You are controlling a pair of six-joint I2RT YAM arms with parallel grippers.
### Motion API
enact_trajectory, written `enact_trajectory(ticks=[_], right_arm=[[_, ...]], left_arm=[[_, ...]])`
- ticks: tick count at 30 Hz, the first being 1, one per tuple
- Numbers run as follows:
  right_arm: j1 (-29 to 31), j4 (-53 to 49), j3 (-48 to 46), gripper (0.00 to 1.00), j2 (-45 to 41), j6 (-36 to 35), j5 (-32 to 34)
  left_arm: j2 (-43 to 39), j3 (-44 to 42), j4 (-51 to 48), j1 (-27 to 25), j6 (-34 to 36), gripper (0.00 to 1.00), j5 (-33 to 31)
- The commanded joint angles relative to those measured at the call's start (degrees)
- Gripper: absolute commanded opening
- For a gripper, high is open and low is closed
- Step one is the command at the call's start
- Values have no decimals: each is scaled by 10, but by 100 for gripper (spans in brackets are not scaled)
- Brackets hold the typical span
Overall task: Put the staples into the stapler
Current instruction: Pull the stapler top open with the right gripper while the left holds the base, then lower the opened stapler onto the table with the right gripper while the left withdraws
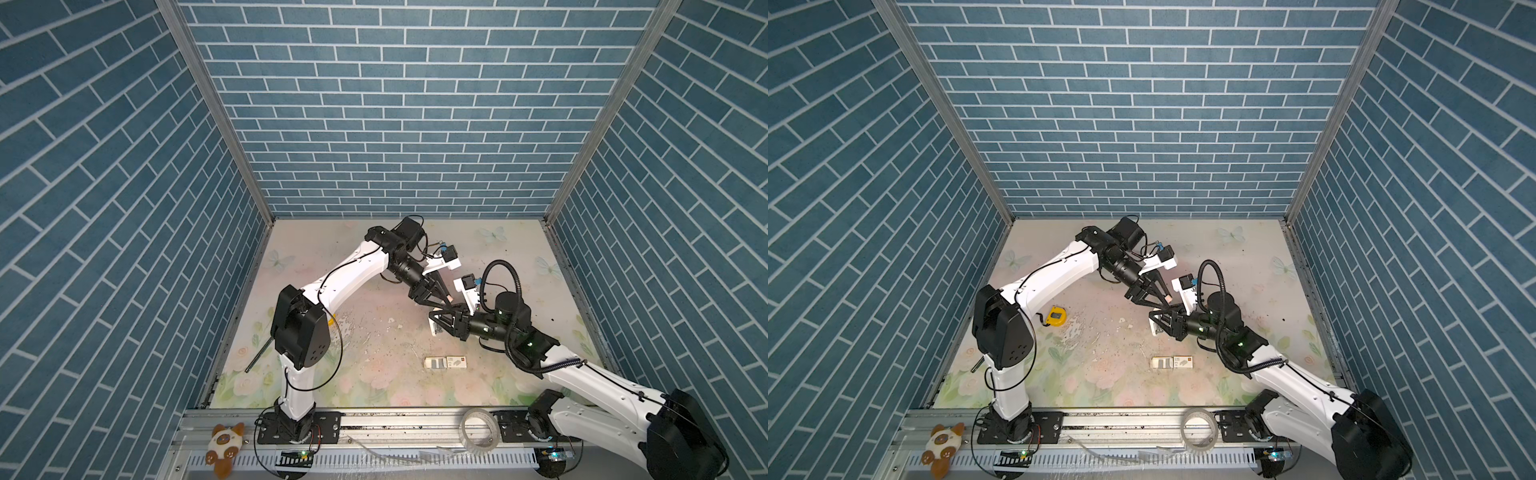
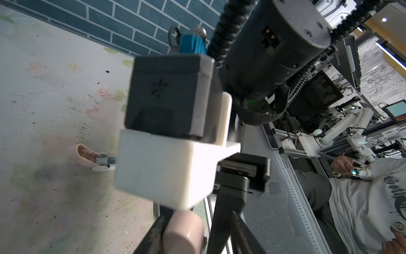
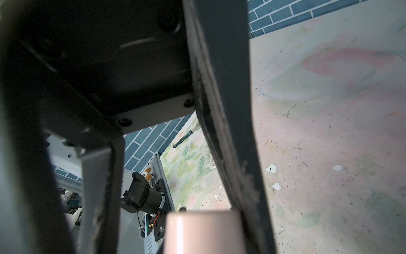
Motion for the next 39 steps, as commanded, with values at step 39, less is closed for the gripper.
enact_trajectory(ticks=[39], right_arm=[[138, -436, 352, 20, 405, -140, 372]], left_arm=[[-296, -303, 304, 177, -183, 59, -475]])
